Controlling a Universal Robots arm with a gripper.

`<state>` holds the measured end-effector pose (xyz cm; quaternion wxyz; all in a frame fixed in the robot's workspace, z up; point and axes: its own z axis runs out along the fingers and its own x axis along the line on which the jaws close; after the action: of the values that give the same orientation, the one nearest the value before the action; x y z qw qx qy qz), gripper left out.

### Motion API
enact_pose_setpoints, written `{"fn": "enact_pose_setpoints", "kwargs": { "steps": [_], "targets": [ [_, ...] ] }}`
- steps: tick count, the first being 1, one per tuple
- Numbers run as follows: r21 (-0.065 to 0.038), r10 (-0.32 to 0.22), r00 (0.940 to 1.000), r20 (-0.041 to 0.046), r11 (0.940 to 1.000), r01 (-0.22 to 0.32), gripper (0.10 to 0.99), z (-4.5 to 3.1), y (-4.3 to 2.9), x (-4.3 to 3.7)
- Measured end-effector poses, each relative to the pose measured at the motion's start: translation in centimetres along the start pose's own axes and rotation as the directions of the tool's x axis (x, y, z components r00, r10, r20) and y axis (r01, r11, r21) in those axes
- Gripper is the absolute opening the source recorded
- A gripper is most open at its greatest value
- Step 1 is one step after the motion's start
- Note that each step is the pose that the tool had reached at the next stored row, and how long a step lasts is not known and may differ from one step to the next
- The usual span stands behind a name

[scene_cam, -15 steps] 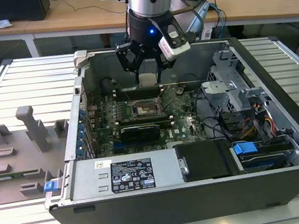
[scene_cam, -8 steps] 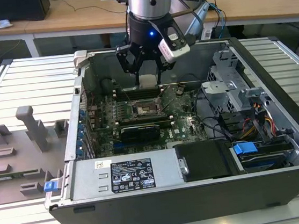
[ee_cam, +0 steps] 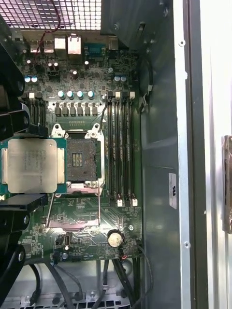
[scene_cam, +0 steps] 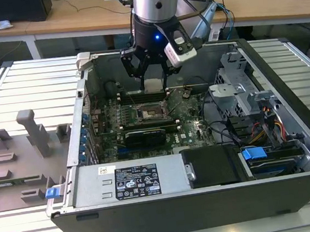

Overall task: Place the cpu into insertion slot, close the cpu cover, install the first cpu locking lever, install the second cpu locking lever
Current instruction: 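Place the cpu into insertion slot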

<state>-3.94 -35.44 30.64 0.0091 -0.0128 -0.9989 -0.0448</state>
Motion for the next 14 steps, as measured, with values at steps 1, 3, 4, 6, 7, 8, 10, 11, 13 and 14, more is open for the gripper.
{"fn": "enact_pose_setpoints", "kwargs": {
  "steps": [1, 3, 4, 6, 7, 8, 10, 11, 13, 14],
  "targets": [
    [0.0, 0.0, 1.0, 0.0, 1.0, 0.0, 0.545, 0.04, 0.0, 0.0],
    [0.0, 0.0, 1.0, 0.0, 1.0, 0.0, 0.545, 0.19, -0.02, 0.0],
    [0.0, 0.0, 1.0, 0.0, 1.0, 0.0, 0.545, 0.26, -0.02, -0.01],
    [0.0, 0.0, 1.0, 0.0, 1.0, 0.0, 0.545, 0.4, -0.04, -0.01],
    [0.0, 0.0, 1.0, 0.0, 1.0, 0.0, 0.545, 0.45, -0.04, -0.01],
    [0.0, 0.0, 1.0, 0.0, 1.0, 0.0, 0.545, 0.5, -0.04, -0.01],
    [0.0, 0.0, 1.0, 0.0, 1.0, 0.0, 0.545, 0.62, -0.06, -0.01],
    [0.0, 0.0, 1.0, 0.0, 1.0, 0.0, 0.545, 0.69, -0.06, -0.01],
    [0.0, 0.0, 1.0, 0.0, 1.0, 0.0, 0.545, 0.77, -0.07, -0.01],
    [0.0, 0.0, 1.0, 0.0, 1.0, 0.0, 0.545, 0.83, -0.07, -0.02]
  ]
}}
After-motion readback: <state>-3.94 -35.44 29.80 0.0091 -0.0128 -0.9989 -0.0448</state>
